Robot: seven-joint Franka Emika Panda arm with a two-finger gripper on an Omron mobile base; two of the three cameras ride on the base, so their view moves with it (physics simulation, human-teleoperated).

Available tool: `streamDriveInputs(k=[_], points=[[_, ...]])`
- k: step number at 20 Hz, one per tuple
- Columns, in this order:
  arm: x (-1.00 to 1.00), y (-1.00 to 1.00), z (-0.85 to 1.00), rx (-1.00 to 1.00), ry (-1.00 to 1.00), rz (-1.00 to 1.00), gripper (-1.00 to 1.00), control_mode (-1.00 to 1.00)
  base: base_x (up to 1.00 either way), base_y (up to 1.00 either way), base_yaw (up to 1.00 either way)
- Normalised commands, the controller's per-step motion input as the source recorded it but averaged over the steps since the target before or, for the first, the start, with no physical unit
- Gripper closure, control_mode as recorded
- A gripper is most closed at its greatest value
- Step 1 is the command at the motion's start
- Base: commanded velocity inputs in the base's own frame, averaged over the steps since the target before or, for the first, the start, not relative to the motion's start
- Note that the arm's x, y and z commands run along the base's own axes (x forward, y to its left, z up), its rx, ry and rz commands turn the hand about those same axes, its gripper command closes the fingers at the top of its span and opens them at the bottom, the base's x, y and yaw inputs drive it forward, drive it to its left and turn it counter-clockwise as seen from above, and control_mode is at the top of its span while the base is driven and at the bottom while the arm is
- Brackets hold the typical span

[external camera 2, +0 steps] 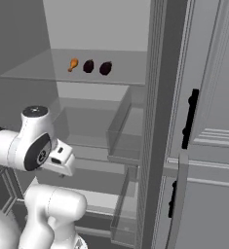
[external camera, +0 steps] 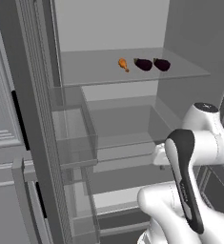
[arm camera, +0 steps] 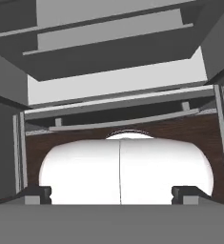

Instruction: Place one eggplant and one chicken drumstick in each tupperware on the nearby counter, to pack two identical lunches.

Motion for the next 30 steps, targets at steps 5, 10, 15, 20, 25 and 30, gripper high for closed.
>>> streamDriveInputs(k=[5,10,15,20,25,30], points=[[-0.39,0.05,0.89,-0.34,-0.66,0.02,-1.0,-1.0,0.0,0.0,0.0],[-0.05,0.02,0.99,-0.14,-0.65,0.02,-1.0,-1.0,0.0,0.0,0.0],[0.1,-0.2,1.0,0.0,-0.43,0.0,-1.0,-1.0,0.0,0.0,0.0],[0.74,-0.24,1.0,0.07,-0.09,0.0,-1.0,-1.0,0.0,0.0,0.0],[0.98,-0.2,0.5,0.17,0.02,0.07,-1.0,-1.0,0.0,0.0,0.0],[0.96,-0.02,0.0,0.02,0.15,0.04,-1.0,-1.0,0.0,0.0,0.0]])
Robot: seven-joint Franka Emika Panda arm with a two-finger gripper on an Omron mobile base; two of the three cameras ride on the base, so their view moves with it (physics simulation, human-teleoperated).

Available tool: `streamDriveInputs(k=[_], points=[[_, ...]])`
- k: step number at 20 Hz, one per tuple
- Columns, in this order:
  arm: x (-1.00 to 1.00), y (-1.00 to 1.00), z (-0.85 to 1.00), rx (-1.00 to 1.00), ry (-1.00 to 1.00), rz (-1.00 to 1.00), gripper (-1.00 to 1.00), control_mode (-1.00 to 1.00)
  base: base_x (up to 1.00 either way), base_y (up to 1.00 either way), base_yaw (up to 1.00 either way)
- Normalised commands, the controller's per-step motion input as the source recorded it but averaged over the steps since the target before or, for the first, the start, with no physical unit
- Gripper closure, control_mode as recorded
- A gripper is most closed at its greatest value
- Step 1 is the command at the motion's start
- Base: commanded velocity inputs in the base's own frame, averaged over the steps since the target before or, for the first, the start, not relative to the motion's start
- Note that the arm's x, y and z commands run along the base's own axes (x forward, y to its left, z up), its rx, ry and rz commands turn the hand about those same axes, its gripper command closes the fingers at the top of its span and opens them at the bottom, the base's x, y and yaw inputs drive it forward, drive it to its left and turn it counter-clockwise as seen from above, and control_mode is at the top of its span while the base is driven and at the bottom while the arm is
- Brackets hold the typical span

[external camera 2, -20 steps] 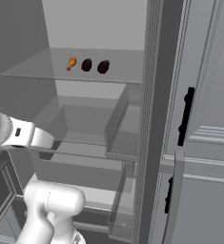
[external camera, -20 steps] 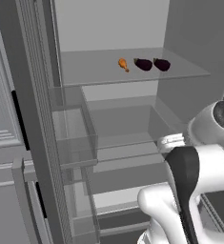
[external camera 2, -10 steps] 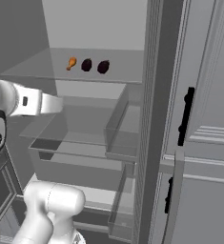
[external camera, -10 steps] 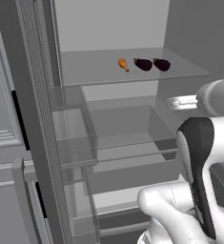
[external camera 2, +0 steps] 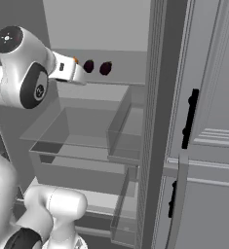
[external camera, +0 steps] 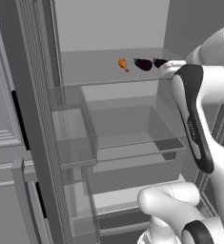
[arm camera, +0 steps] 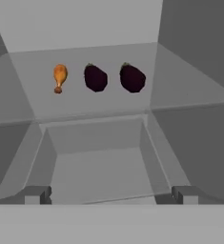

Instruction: Place one eggplant and one chicken drumstick in each tupperware on the nearby counter, to pack two identical lunches.

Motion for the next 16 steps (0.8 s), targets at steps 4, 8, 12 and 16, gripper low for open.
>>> streamDriveInputs(k=[4,8,12,16], points=[[0.94,-0.18,0.0,0.0,0.0,0.0,-1.0,-1.0,0.0,0.0,0.0],[1.0,-0.52,-0.05,0.0,-0.02,0.04,-1.0,-1.0,0.0,0.0,0.0],[1.0,-0.45,-0.13,0.0,-0.03,0.06,-1.0,-1.0,0.0,0.0,0.0],[0.65,-0.16,-0.05,0.0,0.0,0.08,-1.0,-1.0,0.0,0.0,0.0]])
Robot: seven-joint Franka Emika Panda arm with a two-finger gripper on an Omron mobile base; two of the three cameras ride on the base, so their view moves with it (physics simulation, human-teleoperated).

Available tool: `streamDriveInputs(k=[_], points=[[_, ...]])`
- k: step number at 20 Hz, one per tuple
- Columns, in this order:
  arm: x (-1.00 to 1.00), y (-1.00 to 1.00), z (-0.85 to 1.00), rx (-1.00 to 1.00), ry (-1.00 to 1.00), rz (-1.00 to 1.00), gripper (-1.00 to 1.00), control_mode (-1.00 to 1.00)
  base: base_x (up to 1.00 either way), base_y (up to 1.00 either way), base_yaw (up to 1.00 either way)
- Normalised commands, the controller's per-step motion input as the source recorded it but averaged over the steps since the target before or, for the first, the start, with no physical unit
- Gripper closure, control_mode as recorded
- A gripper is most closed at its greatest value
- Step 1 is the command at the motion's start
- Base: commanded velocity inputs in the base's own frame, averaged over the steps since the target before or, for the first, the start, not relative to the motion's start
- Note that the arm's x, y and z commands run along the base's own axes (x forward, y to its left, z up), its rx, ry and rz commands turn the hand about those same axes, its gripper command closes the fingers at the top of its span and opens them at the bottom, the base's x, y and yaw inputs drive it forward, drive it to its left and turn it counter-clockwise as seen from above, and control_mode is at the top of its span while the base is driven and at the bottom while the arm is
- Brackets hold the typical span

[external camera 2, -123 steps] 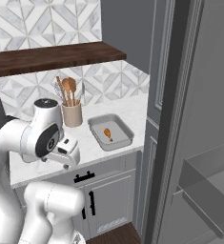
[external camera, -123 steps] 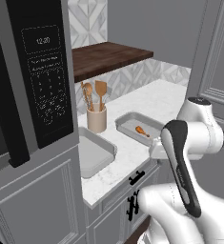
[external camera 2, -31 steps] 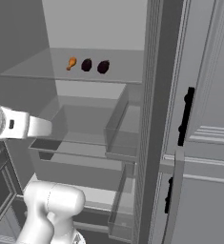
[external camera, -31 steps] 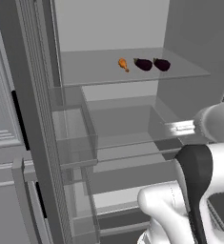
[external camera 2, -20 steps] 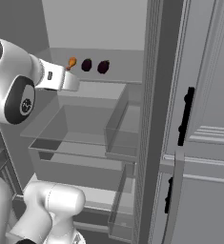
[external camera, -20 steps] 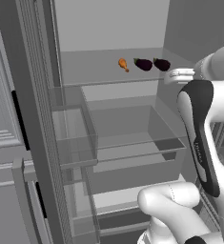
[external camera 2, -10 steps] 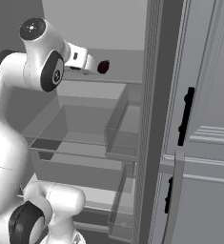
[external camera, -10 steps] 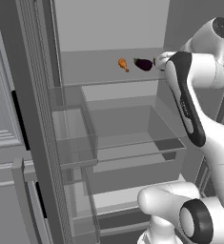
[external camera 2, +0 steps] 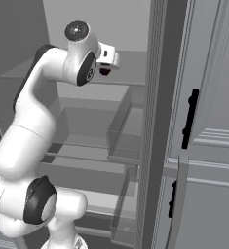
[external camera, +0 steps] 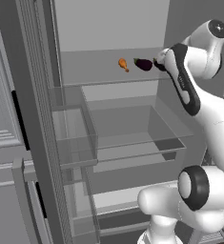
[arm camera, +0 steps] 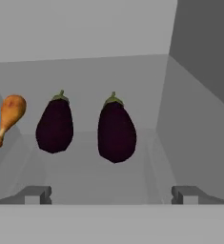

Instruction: Place one eggplant and one chicken drumstick in each tupperware on the nearby counter, to pack two identical lunches.

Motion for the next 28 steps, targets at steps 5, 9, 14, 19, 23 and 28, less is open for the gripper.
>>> streamDriveInputs(k=[5,9,14,19,23,28], points=[[0.5,0.07,-0.39,-0.01,0.01,0.01,-1.0,-1.0,0.0,0.0,0.0],[0.81,0.0,-0.22,-0.01,0.03,0.0,-1.0,-1.0,0.0,0.0,0.0],[0.7,-0.02,0.0,0.0,0.07,-0.01,-1.0,-1.0,0.0,0.0,0.0],[-0.01,0.0,-0.02,0.0,0.03,0.0,-1.0,-1.0,0.0,0.0,0.0],[-0.02,0.0,-0.02,0.0,0.0,0.0,-1.0,-1.0,0.0,0.0,0.0],[0.0,0.0,-0.02,0.0,0.03,0.0,-1.0,-1.0,0.0,0.0,0.0]])
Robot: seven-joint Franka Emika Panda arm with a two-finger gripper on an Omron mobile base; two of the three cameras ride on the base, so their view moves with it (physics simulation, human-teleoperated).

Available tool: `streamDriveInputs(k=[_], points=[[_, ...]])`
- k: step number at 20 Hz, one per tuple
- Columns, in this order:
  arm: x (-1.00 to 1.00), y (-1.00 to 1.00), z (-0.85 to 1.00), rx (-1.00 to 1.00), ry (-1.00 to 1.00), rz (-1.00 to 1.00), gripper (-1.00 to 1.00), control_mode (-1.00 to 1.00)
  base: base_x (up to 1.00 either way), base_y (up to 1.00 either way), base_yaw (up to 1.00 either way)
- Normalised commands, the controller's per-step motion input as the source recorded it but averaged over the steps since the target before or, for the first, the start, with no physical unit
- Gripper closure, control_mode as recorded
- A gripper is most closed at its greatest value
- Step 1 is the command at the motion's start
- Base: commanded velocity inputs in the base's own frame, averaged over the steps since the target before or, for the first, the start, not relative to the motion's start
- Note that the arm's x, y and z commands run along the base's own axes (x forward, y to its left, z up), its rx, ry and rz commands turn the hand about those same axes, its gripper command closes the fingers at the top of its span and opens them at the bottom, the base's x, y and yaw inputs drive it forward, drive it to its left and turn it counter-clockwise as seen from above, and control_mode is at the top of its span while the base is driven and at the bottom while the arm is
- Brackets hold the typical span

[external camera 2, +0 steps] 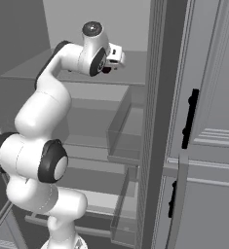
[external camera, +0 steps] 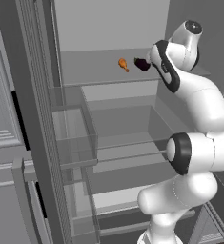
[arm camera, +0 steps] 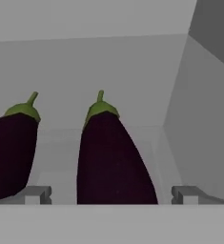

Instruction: Place one eggplant and one chicken drumstick in each tupperware on the nearby counter, to pack two identical lunches.

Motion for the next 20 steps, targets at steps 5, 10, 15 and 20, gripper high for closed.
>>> streamDriveInputs(k=[5,10,15,20], points=[[0.0,0.0,-0.06,0.0,0.08,0.0,1.0,-1.0,0.0,0.0,0.0],[-0.05,0.0,0.0,0.0,0.01,0.0,1.0,-1.0,0.0,0.0,0.0],[-0.82,0.0,-0.05,0.0,-0.11,-0.02,1.0,-1.0,0.0,0.0,0.0],[-1.0,0.0,0.0,0.0,-0.21,-0.04,1.0,-1.0,0.0,0.0,0.0]])
